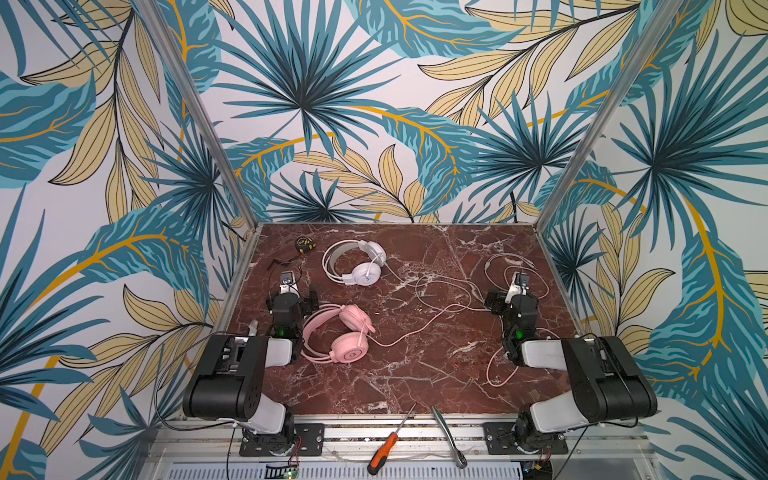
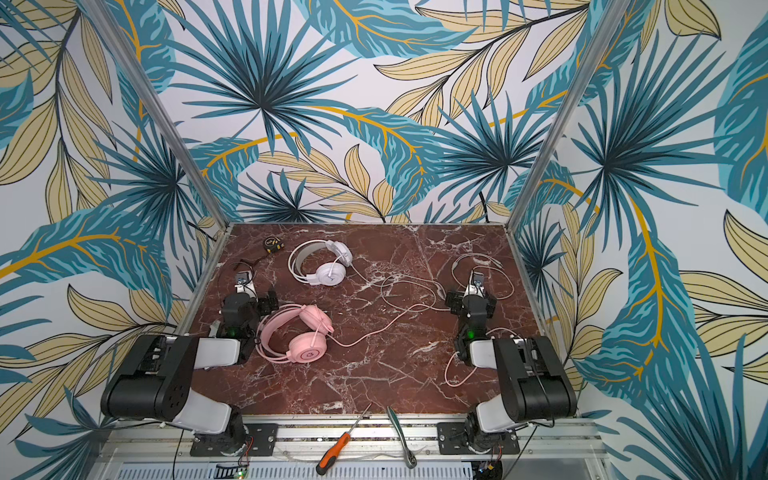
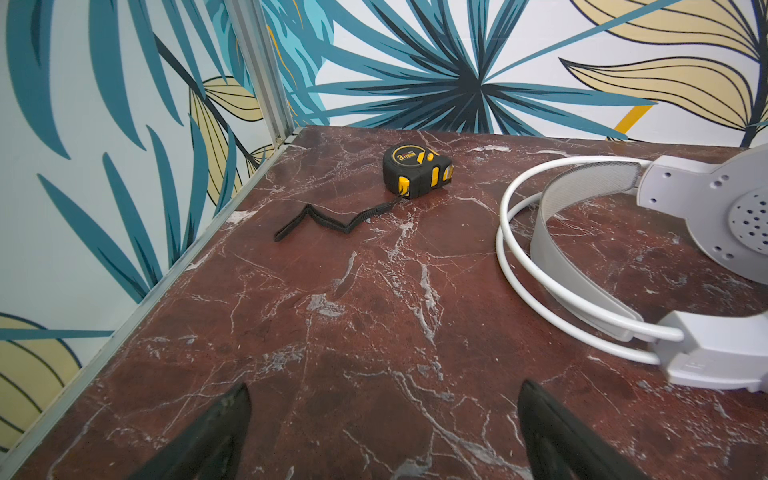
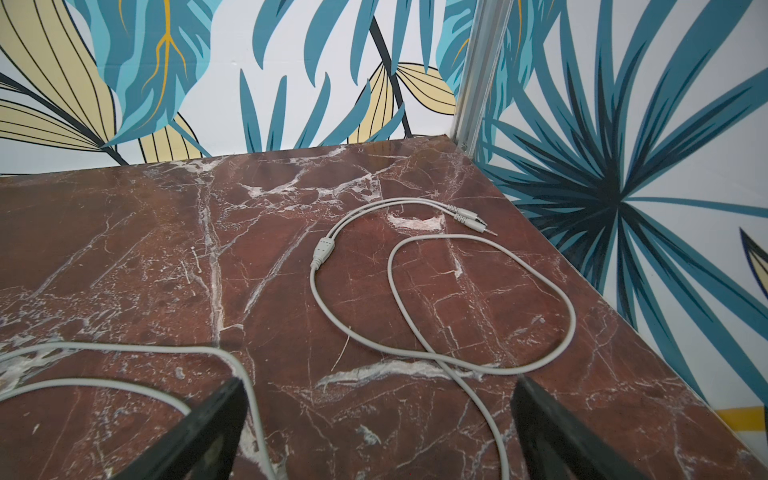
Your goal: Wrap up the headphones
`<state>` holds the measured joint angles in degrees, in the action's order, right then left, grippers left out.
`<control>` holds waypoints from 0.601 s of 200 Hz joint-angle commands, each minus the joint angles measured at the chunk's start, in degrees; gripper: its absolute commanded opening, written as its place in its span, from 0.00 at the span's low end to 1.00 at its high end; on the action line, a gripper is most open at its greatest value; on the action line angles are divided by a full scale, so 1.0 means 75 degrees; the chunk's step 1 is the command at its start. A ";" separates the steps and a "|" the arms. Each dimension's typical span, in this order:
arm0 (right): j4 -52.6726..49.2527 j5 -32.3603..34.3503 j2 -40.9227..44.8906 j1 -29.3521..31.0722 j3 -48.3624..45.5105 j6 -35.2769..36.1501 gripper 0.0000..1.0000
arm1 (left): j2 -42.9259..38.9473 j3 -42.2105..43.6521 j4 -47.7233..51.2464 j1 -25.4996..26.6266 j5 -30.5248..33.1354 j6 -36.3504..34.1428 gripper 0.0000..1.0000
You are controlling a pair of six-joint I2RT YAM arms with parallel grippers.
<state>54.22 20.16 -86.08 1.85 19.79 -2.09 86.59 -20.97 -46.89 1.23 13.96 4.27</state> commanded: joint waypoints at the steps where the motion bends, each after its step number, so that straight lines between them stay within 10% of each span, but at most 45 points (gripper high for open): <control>1: 0.0201 0.0100 -0.0053 -0.0028 0.0051 0.0020 1.00 | 0.0052 -0.0262 -0.0143 -0.0082 0.0050 -0.0071 1.00; 120: 0.0254 0.0118 -0.0042 -0.0035 0.0014 0.0012 1.00 | 0.0045 -0.0251 -0.0151 -0.0073 0.0038 -0.0076 1.00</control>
<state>54.22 20.18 -86.08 1.85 19.79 -2.09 86.59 -20.97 -46.92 1.23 13.96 4.27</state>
